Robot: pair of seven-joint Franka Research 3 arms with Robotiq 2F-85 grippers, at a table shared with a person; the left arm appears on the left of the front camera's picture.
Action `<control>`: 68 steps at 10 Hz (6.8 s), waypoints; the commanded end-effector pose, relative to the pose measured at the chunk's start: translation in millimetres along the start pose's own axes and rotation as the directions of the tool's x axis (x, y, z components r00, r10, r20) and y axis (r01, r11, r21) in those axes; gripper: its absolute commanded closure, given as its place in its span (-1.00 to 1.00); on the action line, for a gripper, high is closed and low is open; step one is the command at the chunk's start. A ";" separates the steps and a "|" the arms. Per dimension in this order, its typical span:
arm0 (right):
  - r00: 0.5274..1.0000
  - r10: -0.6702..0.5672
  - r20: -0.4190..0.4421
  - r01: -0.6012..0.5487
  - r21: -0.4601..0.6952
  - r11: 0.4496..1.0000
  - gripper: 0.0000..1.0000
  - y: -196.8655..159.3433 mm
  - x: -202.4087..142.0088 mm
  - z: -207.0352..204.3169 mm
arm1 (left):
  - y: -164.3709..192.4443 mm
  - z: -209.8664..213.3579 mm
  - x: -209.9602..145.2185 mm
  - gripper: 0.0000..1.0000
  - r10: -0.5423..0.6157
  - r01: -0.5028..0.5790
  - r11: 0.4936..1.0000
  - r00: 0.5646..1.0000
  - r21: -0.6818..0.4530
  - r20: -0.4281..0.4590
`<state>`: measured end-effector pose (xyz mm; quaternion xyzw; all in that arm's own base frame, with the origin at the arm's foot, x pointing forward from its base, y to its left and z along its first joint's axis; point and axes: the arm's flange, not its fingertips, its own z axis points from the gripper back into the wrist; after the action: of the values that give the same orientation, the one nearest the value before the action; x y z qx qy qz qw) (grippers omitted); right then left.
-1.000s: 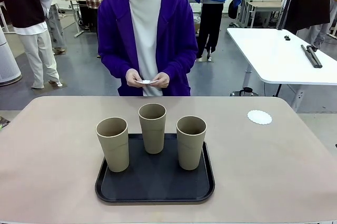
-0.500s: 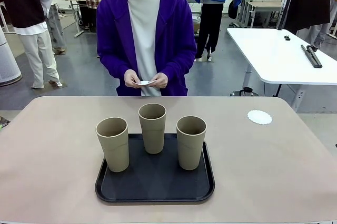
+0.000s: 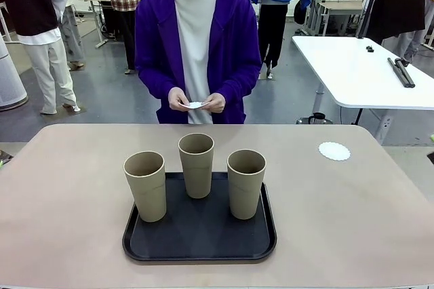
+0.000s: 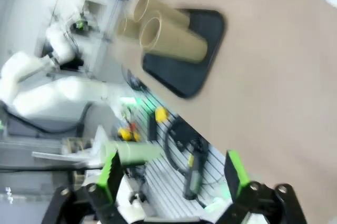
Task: Place coasters on the table and set cups on them.
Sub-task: Pick up one Reusable plastic cup and place it on a coaster set by the human.
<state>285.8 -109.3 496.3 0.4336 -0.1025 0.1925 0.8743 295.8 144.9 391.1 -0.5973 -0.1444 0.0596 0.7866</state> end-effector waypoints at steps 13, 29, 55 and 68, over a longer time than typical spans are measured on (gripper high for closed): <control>0.723 0.534 -0.438 -0.674 -0.278 0.685 -1.00 88.1 109.9 -220.7 | -0.1 -0.5 0.4 -1.00 -0.013 0.013 1.000 1.000 -0.012 0.003; 0.536 0.784 0.312 -0.840 0.100 0.534 -1.00 -86.7 69.0 -242.6 | -0.1 -0.5 0.4 -1.00 -0.013 0.013 1.000 1.000 -0.012 0.003; 0.434 0.816 0.382 -0.901 0.201 0.385 -1.00 -102.4 94.2 -348.9 | -0.1 -0.5 0.4 -1.00 -0.013 0.013 1.000 1.000 -0.012 0.003; 0.445 0.812 0.377 -0.888 0.303 0.345 -1.00 -91.3 107.0 -398.4 | -0.1 -0.5 0.4 -1.00 -0.013 0.013 1.000 1.000 -0.012 0.003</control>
<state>420.2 176.5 230.0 0.5194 -0.3300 0.6065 0.5034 296.6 143.8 390.8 -0.5969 -0.1428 0.0586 0.7873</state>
